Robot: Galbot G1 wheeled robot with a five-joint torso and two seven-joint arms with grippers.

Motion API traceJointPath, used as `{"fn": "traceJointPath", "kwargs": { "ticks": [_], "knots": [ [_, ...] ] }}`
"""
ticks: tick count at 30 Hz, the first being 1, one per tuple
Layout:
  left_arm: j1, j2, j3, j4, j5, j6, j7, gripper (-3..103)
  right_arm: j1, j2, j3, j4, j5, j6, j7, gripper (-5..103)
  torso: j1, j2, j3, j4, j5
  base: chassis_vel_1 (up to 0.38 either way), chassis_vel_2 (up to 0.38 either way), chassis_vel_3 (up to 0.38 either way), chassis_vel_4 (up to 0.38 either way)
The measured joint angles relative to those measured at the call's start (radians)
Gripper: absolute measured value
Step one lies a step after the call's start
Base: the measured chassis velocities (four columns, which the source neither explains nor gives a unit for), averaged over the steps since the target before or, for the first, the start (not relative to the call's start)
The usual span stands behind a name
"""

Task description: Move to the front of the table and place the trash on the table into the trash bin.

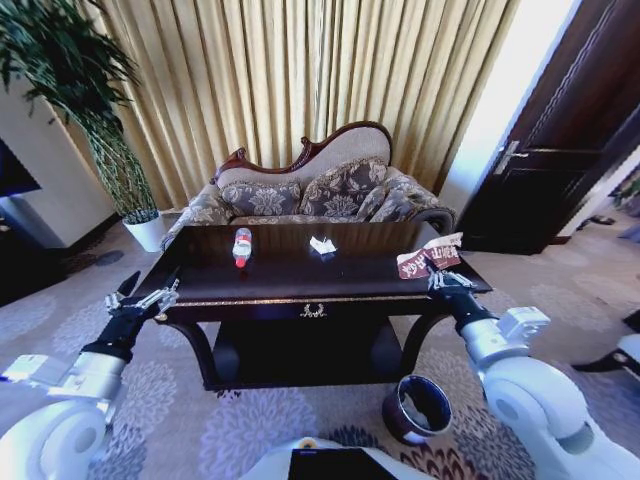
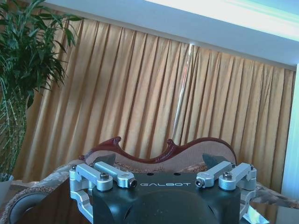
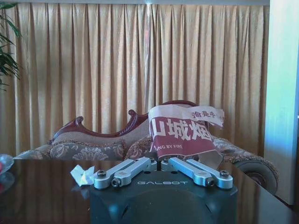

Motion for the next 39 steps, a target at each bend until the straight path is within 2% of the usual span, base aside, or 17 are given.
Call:
{"fn": "traceJointPath", "kwargs": {
  "ticks": [9, 12, 13, 16, 17, 20, 21, 25, 29, 32, 39],
  "knots": [
    [0.002, -0.004, -0.001, 0.0, 0.003, -0.001, 0.001, 100, -0.001, 0.042, -0.049, -0.04, -0.037, 0.009, 0.001, 0, -0.001, 0.001, -0.001, 0.0001, 0.0, 0.116, -0.108, -0.127, 0.11],
    [0.001, -0.009, -0.001, -0.001, 0.005, -0.001, 0.001, 100, -0.039, 0.109, -0.054, -0.137, -0.048, -0.014, -0.012, 0, 0.0, 0.0, 0.0, -0.0002, 0.0001, 0.0, 0.0, 0.0, 0.0],
    [0.001, -0.009, -0.001, -0.001, 0.005, -0.001, 0.001, 100, -0.039, 0.109, -0.054, -0.137, -0.048, -0.014, -0.012, 0, 0.0, 0.0, 0.0, -0.0002, 0.0001, 0.0, 0.0, 0.0, 0.0],
    [0.001, -0.014, -0.007, -0.006, 0.005, -0.002, 0.001, 100, -0.059, 0.153, -0.075, -0.309, -0.091, -0.005, -0.052, 0, 0.001, -0.001, 0.0, -0.0005, 0.0005, -0.05, 0.022, 0.031, -0.047],
    [0.001, -0.014, -0.007, -0.006, 0.005, -0.002, 0.001, 100, -0.059, 0.153, -0.075, -0.309, -0.091, -0.005, -0.052, 0, 0.001, -0.001, 0.0, -0.0005, 0.0005, -0.057, 0.01, 0.045, -0.036],
    [0.006, -0.017, -0.017, -0.009, 0.004, -0.005, 0.001, 100, -0.005, 0.18, -0.12, -0.527, -0.157, 0.034, -0.064, 0, 0.0, 0.0, 0.0, -0.0003, 0.0003, 0.0, 0.0, 0.0, 0.0],
    [0.006, -0.017, -0.017, -0.009, 0.004, -0.005, 0.001, 100, -0.005, 0.18, -0.12, -0.527, -0.157, 0.034, -0.064, 0, 0.0, 0.0, 0.0, -0.0003, 0.0003, 0.0, 0.0, 0.0, 0.0],
    [0.014, -0.018, -0.028, -0.013, 0.003, -0.008, 0.005, 100, 0.11, 0.189, -0.192, -0.793, -0.219, 0.062, -0.071, 0, 0.0, 0.0, 0.0, -0.0001, 0.0003, 0.0, 0.0, 0.0, 0.0],
    [0.017, -0.02, -0.033, -0.017, 0.002, -0.009, 0.007, 100, 0.174, 0.194, -0.221, -0.921, -0.265, 0.089, -0.074, 0, 0.0, 0.0, 0.0, 0.0002, 0.0, 0.0, 0.0, 0.0, 0.0],
    [0.017, -0.028, -0.035, -0.023, 0.001, -0.009, 0.008, 100, 0.26, 0.199, -0.241, -1.105, -0.294, 0.127, -0.074, 0, 0.0, 0.0, 0.0, -0.0001, 0.0002, 0.0, 0.0, 0.0, 0.0],
    [0.018, -0.039, -0.036, -0.03, 0.001, -0.009, 0.008, 100, 0.337, 0.184, -0.258, -1.28, -0.306, 0.131, -0.073, 0, 0.0, 0.0, 0.0, -0.0001, 0.0001, 0.0, 0.0, 0.0, 0.0]
  ]
}}
